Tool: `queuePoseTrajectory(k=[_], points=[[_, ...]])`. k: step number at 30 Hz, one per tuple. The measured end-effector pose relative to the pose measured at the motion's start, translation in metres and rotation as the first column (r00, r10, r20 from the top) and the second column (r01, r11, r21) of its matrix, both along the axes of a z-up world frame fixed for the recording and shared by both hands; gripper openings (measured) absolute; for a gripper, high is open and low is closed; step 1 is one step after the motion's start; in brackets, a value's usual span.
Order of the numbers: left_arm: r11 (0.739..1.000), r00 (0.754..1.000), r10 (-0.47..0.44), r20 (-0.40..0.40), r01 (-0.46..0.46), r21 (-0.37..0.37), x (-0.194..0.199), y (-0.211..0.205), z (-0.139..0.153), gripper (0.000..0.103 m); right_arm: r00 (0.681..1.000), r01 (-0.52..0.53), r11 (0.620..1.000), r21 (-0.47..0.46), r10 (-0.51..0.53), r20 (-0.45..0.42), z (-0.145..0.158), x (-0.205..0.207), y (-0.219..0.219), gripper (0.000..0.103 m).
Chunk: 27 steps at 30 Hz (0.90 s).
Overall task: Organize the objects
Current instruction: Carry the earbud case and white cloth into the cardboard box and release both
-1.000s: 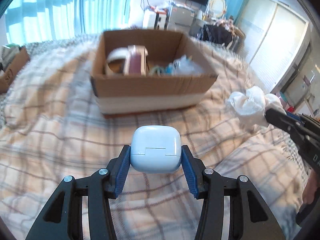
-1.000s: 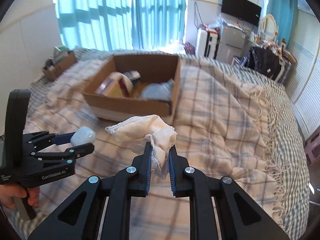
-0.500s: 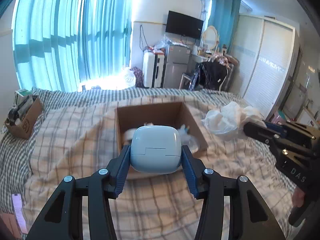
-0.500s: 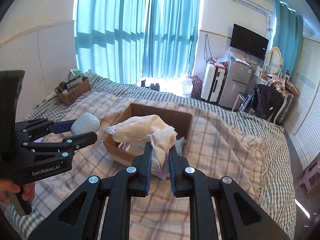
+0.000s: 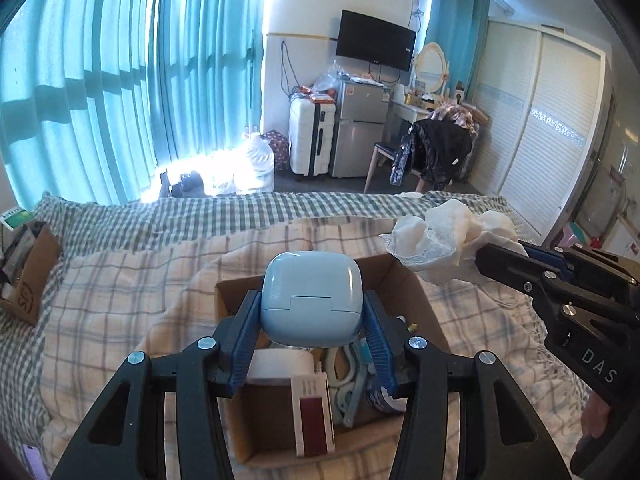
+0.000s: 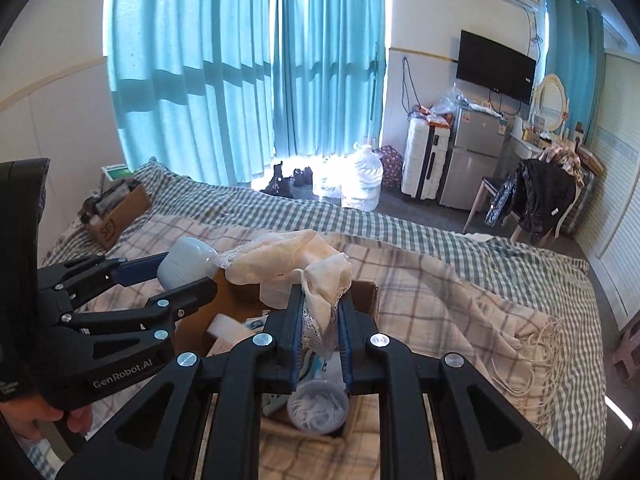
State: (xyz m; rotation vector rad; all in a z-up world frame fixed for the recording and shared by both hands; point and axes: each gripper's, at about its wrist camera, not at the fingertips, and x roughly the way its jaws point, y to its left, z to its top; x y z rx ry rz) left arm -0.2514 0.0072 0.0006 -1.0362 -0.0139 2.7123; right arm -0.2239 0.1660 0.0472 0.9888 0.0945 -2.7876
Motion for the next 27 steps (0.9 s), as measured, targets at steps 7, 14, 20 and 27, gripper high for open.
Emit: queuePoseTrajectory(k=[7, 14, 20, 27], points=[[1.000, 0.994, -0.014, 0.105, 0.016, -0.018, -0.034, 0.014, -0.056, 0.051, 0.995, 0.028, 0.999, -0.026, -0.026, 0.094, -0.068, -0.040, 0.012, 0.014], [0.997, 0.990, -0.001, 0.141, 0.012, -0.075, -0.051, 0.018, -0.086, 0.051, 0.987, 0.033, 0.999, -0.009, -0.031, 0.158, -0.116, -0.051, 0.010, 0.016], [0.996, 0.985, 0.004, 0.171, 0.012, -0.089, -0.053, 0.017, -0.090, 0.053, 0.988, 0.065, 0.998, -0.017, -0.062, 0.143, -0.111, -0.050, 0.013, 0.042], [0.996, 0.995, 0.050, 0.089, -0.043, -0.080, -0.030, -0.003, -0.024, 0.082, 0.988, 0.140, 0.987, -0.078, -0.135, 0.069, -0.056, -0.031, 0.030, 0.059]])
